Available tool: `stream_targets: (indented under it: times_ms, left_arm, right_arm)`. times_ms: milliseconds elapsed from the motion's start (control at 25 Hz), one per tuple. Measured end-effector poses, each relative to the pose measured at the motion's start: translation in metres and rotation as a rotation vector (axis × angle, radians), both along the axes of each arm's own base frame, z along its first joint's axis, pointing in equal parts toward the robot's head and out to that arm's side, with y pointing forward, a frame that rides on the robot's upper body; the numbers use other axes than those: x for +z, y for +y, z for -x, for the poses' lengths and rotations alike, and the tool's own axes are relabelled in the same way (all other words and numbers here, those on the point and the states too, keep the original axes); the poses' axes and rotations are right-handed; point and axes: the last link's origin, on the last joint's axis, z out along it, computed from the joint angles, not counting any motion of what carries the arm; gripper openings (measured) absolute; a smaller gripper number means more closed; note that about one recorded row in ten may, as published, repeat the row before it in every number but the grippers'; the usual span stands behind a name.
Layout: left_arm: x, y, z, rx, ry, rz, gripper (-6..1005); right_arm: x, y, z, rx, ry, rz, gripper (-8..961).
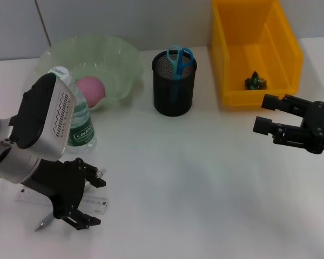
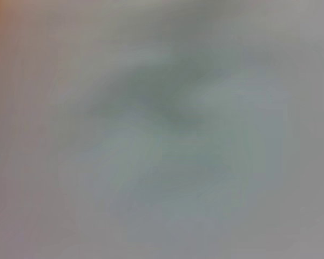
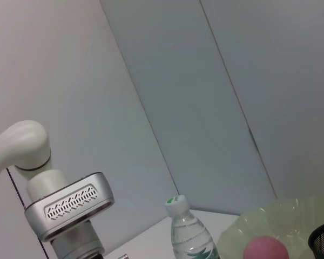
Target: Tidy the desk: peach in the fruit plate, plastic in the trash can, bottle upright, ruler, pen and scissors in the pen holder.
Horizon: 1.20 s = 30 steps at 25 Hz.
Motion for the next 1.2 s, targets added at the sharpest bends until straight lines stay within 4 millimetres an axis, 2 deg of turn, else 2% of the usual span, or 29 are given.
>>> stream_targets:
  times_ms: [1080,1200]
  left_arm:
    - [-0.0097,0.0047,0.0030,-0.015,0.065,0.015,726]
    - [-0.0097,0.0054,0.0024,-0.018,0.067,0.014,555]
  right_arm:
    - [0.0004,0.0016,-0.0016,-0.006,-0.005,-0.007,838]
    - [0.0001,0.0017,-0.0016,-0.006,-0.005,-0.006,838]
